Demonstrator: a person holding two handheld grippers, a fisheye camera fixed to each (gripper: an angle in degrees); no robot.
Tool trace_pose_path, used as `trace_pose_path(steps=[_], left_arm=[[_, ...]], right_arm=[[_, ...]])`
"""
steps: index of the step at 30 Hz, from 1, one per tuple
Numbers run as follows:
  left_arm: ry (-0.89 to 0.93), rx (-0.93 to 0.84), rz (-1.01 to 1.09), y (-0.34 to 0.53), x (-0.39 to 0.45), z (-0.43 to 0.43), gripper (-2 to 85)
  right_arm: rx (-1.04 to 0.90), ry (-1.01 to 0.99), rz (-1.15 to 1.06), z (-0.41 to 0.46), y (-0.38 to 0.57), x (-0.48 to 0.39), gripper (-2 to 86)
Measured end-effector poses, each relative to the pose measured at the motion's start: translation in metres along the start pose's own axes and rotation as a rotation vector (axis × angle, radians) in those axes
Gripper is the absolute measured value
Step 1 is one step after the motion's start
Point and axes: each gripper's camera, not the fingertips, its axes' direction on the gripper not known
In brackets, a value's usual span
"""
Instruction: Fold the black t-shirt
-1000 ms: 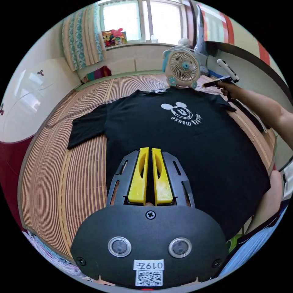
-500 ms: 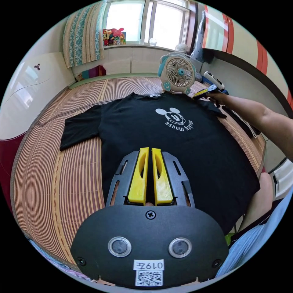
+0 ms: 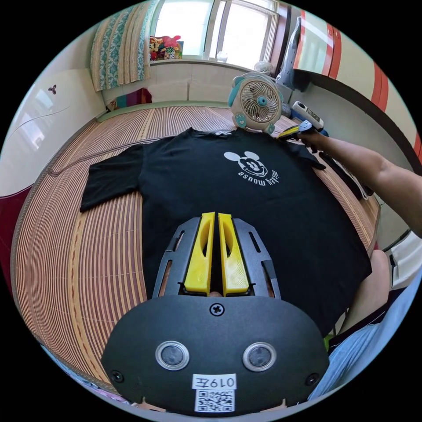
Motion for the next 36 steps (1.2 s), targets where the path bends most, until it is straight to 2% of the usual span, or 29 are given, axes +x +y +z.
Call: trace_pose_path(steps=[5, 11, 15, 19, 24, 26, 31, 36], left_arm=[[-0.007, -0.007, 0.019, 0.002, -0.004, -0.014, 1.6], [-0.011, 0.008, 0.022, 0.002, -0.012, -0.033, 1.5], [-0.006, 0.013, 0.016, 0.002, -0.017, -0.045, 1.5], [-0.047, 0.012, 0.017, 0.0, -0.021, -0.062, 1.5], [-0.137, -0.004, -0.013, -0.004, -0.033, -0.079, 1.5], [-0.123, -0.013, -0.059, -0.004, -0.045, -0.086, 1.5], [-0.146, 0.007, -0.081, -0.004, -0.057, -0.105, 1.6], [-0.143, 0.038, -0.132, -0.003, -0.074, -0.123, 1.5]], right_arm=[[-0.006, 0.079, 0.079, 0.002, 0.0, -0.017, 1.6], [0.042, 0.072, 0.187, -0.021, -0.002, -0.004, 6.5], [-0.039, 0.043, 0.223, -0.016, 0.003, -0.001, 6.4], [0.11, -0.085, 0.405, -0.059, 0.015, 0.016, 4.9], [0.256, -0.242, 0.325, -0.117, -0.003, -0.025, 1.0], [0.308, -0.377, 0.242, -0.139, -0.022, -0.06, -0.1], [0.307, -0.351, 0.038, -0.162, -0.067, -0.145, 0.0], [0.223, -0.283, -0.014, -0.158, -0.098, -0.192, 0.0]])
